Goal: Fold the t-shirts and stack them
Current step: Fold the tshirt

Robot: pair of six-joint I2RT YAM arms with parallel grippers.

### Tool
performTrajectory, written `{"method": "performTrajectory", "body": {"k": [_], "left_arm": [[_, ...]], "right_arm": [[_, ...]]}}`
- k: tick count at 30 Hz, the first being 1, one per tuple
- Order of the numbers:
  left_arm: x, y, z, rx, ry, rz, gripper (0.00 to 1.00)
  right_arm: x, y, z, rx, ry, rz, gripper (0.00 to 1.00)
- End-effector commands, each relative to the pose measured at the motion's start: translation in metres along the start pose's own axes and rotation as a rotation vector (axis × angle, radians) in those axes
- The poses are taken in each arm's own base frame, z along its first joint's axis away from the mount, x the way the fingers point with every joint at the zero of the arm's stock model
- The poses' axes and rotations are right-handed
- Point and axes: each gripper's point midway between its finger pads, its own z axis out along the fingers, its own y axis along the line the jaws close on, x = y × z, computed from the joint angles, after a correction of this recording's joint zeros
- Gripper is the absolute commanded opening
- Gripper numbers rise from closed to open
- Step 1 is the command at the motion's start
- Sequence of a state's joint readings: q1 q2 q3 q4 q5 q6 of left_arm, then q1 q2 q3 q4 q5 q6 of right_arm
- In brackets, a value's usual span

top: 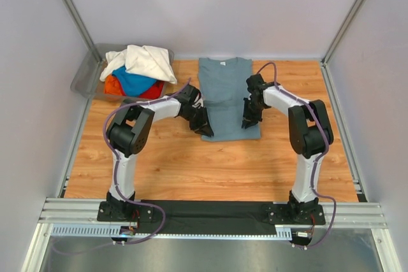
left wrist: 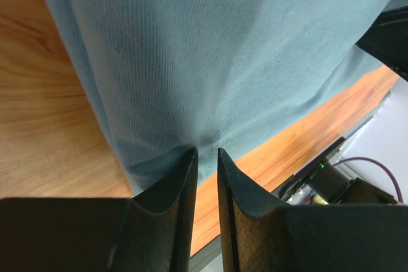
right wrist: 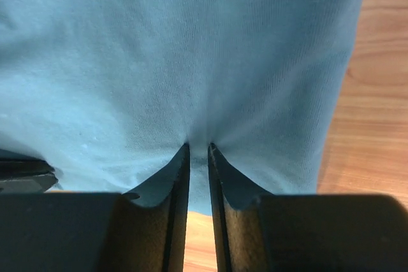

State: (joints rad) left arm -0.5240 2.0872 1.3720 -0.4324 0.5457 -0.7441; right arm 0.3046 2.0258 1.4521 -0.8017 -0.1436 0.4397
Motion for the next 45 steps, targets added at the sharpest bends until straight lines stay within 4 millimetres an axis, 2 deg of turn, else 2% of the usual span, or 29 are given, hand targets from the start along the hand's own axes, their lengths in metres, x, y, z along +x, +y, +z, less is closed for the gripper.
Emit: {"method": "performTrajectory", "body": {"k": [1,3,5,6,7,8,9,10,11,12,14,15,16,17,18,19,20,21,22,23,24,25,26,28,29,30,33,38,45], "left_arm": [[0.020,0.007,0.000,-0.028,0.023,0.022,0.26],[0.038,0.014,-0.001,-0.044,0.047,0.017,0.26],[0.056,0.012,-0.007,-0.044,0.062,0.042,0.26],[0.065,0.013,-0.009,-0.046,0.071,0.052,0.26],[0.084,0.026,-0.009,-0.069,0.102,0.038,0.25],[0.093,0.019,-0.018,-0.049,0.094,0.061,0.25],[0.112,0.031,-0.021,-0.068,0.122,0.051,0.25],[0.119,0.033,-0.026,-0.069,0.124,0.056,0.25],[0.127,0.025,-0.038,-0.042,0.117,0.081,0.26],[0.136,0.029,-0.043,-0.039,0.129,0.080,0.28],[0.137,0.016,-0.063,-0.003,0.090,0.139,0.41],[0.133,0.011,-0.070,-0.003,0.063,0.160,0.46],[0.128,0.002,-0.081,0.007,0.023,0.200,0.55],[0.122,0.002,-0.087,-0.019,-0.009,0.215,0.57],[0.107,-0.009,-0.096,-0.015,-0.055,0.237,0.59],[0.099,-0.011,-0.101,-0.027,-0.080,0.250,0.62],[0.090,-0.008,-0.102,-0.044,-0.092,0.272,0.63],[0.076,-0.016,-0.106,-0.038,-0.122,0.292,0.63],[0.065,-0.008,-0.101,-0.065,-0.122,0.287,0.63],[0.057,-0.002,-0.101,-0.094,-0.129,0.304,0.64],[0.046,-0.008,-0.103,-0.081,-0.142,0.321,0.64],[0.038,0.001,-0.095,-0.097,-0.124,0.306,0.64],[0.029,0.000,-0.096,-0.110,-0.131,0.331,0.64],[0.021,0.004,-0.089,-0.124,-0.123,0.346,0.62],[0.019,0.012,-0.082,-0.145,-0.095,0.333,0.61],[0.014,0.009,-0.081,-0.132,-0.090,0.341,0.54],[0.010,0.012,-0.077,-0.151,-0.074,0.329,0.54],[0.010,0.009,-0.080,-0.141,-0.081,0.336,0.64],[-0.001,0.017,-0.068,-0.155,-0.064,0.333,0.60]], "right_arm": [[-0.003,0.000,-0.015,-0.012,-0.078,-0.027,0.19],[0.015,-0.010,-0.009,0.001,-0.047,-0.019,0.19],[0.028,-0.013,-0.016,-0.008,-0.039,-0.015,0.19],[0.050,-0.023,-0.011,0.008,0.007,0.010,0.19],[0.058,-0.018,-0.023,-0.031,0.001,0.016,0.19],[0.070,-0.018,-0.024,-0.049,0.010,0.021,0.19],[0.095,-0.026,-0.021,-0.046,0.055,0.035,0.20],[0.104,-0.023,-0.033,-0.082,0.043,0.043,0.21],[0.116,-0.023,-0.038,-0.089,0.056,0.041,0.22],[0.132,-0.028,-0.039,-0.093,0.083,0.047,0.24],[0.136,-0.031,-0.057,-0.100,0.055,0.020,0.32],[0.131,-0.032,-0.063,-0.092,0.032,0.008,0.37],[0.115,-0.032,-0.074,-0.090,-0.021,-0.024,0.45],[0.107,-0.031,-0.078,-0.095,-0.040,-0.036,0.49],[0.098,-0.030,-0.082,-0.102,-0.054,-0.045,0.53],[0.081,-0.023,-0.086,-0.117,-0.064,-0.052,0.56],[0.073,-0.025,-0.086,-0.113,-0.061,-0.059,0.58],[0.064,-0.024,-0.085,-0.114,-0.066,-0.062,0.60],[0.048,-0.022,-0.083,-0.112,-0.075,-0.062,0.62],[0.039,-0.023,-0.081,-0.108,-0.083,-0.069,0.63],[0.031,-0.022,-0.079,-0.109,-0.089,-0.073,0.63],[0.027,-0.022,-0.070,-0.106,-0.067,-0.077,0.62],[0.017,-0.017,-0.072,-0.118,-0.078,-0.095,0.60],[0.013,-0.016,-0.061,-0.116,-0.045,-0.097,0.49],[0.008,-0.013,-0.061,-0.123,-0.051,-0.099,0.44],[0.009,-0.011,-0.057,-0.136,-0.036,-0.096,0.39],[0.007,-0.005,-0.054,-0.166,-0.024,-0.100,0.39],[0.011,-0.006,-0.046,-0.173,-0.002,-0.093,0.45],[0.005,-0.001,-0.029,-0.188,0.016,-0.064,0.45]]}}
